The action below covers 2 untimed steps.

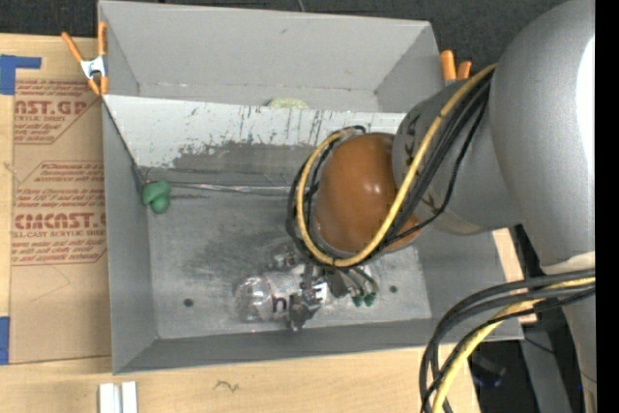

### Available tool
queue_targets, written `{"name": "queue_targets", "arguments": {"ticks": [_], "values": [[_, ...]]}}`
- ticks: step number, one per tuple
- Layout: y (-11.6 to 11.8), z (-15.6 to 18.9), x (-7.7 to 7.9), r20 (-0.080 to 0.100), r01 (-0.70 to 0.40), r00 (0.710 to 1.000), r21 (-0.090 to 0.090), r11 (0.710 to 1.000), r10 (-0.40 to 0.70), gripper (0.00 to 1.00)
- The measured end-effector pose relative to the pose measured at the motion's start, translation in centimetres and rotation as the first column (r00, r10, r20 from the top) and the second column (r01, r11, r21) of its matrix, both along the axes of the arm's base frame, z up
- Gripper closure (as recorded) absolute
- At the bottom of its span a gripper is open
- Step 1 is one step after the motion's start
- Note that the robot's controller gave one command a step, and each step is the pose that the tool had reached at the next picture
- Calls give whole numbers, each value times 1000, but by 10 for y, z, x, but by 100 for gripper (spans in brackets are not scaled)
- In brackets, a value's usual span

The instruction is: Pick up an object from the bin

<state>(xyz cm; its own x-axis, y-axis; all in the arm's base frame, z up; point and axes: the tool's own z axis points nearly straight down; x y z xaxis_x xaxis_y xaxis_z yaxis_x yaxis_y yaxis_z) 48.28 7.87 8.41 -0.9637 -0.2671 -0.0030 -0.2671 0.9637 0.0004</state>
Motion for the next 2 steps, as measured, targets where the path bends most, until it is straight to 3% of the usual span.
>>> {"name": "queue_targets", "arguments": {"ticks": [2], "values": [[0,30,-2,-8,0,1000,-2,1000,0,100]]}}
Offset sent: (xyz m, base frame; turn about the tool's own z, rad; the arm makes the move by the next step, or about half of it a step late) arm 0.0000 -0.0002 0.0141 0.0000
